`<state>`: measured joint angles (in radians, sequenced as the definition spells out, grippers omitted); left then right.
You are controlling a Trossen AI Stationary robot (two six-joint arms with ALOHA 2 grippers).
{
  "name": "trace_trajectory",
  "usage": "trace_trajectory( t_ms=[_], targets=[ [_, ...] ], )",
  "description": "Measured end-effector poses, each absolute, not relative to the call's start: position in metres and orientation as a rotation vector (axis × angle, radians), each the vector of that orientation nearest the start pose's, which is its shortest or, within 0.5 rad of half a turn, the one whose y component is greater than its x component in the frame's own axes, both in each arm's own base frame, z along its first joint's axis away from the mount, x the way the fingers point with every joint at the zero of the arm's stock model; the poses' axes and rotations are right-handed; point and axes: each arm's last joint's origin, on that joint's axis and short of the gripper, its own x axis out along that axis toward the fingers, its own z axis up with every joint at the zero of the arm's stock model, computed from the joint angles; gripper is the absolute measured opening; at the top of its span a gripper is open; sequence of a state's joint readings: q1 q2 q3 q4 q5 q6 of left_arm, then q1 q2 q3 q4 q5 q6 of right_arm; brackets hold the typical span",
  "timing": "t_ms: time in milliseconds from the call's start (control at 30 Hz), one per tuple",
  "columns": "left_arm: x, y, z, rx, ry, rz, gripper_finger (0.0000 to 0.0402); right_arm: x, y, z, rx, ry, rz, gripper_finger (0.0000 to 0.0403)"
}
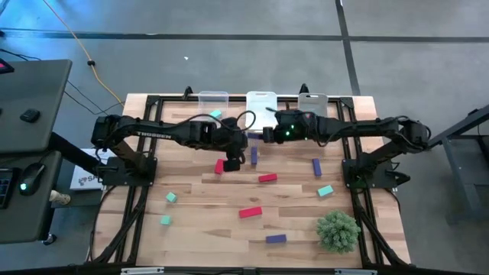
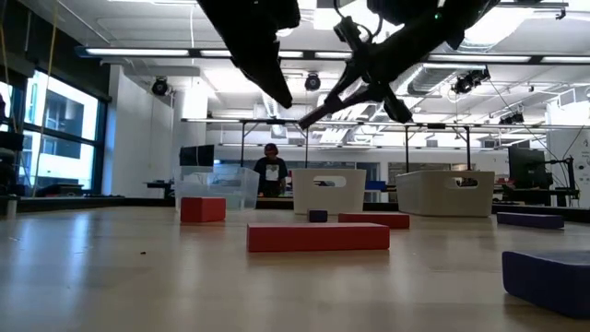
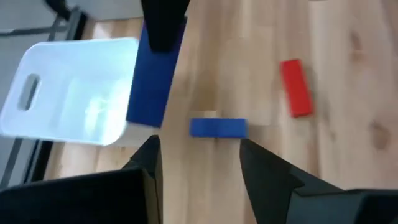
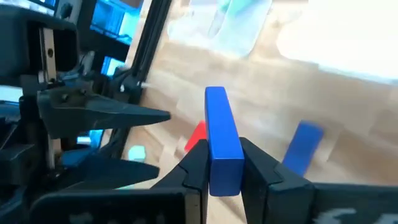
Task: Sort & place blocks by color
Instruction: Put the violet block into the white bin
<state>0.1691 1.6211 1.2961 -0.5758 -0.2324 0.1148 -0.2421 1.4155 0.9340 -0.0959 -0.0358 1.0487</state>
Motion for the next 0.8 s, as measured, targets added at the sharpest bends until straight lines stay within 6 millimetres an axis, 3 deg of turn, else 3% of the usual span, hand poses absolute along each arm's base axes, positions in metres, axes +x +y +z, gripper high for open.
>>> trace_trajectory(
  t_ms=[400, 800],
  targets=[
    [0.33, 0.098, 0.271, -0.026, 0.908, 0.476, 0.0132, 0.27, -0.142, 0.252, 0.82, 0.382, -0.614, 0.0043],
    [0.323, 0.119, 0.271, -0.159, 0.872, 0.589, 0.0132, 0.256, -0.181, 0.267, 0.508, 0.261, -0.646, 0.0043]
  ],
)
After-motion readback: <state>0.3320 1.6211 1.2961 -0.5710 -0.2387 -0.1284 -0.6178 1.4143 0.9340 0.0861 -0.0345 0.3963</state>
